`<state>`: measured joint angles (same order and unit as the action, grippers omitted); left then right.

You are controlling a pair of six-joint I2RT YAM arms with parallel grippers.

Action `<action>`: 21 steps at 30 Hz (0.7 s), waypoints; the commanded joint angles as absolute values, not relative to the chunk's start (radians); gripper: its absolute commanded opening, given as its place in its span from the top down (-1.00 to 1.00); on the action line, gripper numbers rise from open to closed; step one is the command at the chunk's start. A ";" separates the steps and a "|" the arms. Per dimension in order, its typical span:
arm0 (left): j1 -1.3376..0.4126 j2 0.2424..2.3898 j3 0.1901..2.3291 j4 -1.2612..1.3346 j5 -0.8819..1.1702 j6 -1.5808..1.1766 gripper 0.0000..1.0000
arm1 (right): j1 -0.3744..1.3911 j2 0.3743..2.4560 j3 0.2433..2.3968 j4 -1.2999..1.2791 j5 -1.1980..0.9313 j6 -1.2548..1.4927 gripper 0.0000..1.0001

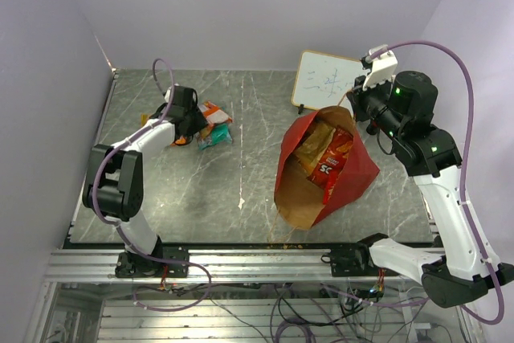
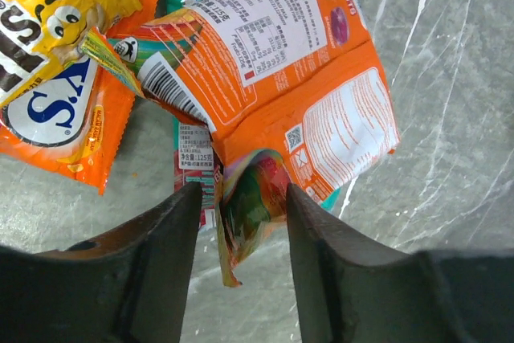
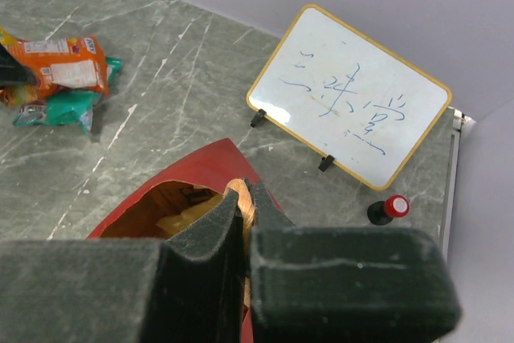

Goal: Take the snacks out of the paper bag

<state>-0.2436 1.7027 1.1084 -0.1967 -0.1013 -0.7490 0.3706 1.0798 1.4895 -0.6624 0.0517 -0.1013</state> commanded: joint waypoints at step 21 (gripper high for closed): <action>-0.262 1.688 1.077 -0.246 0.077 -0.746 0.32 | 0.370 1.042 1.500 -0.531 0.041 -0.071 1.00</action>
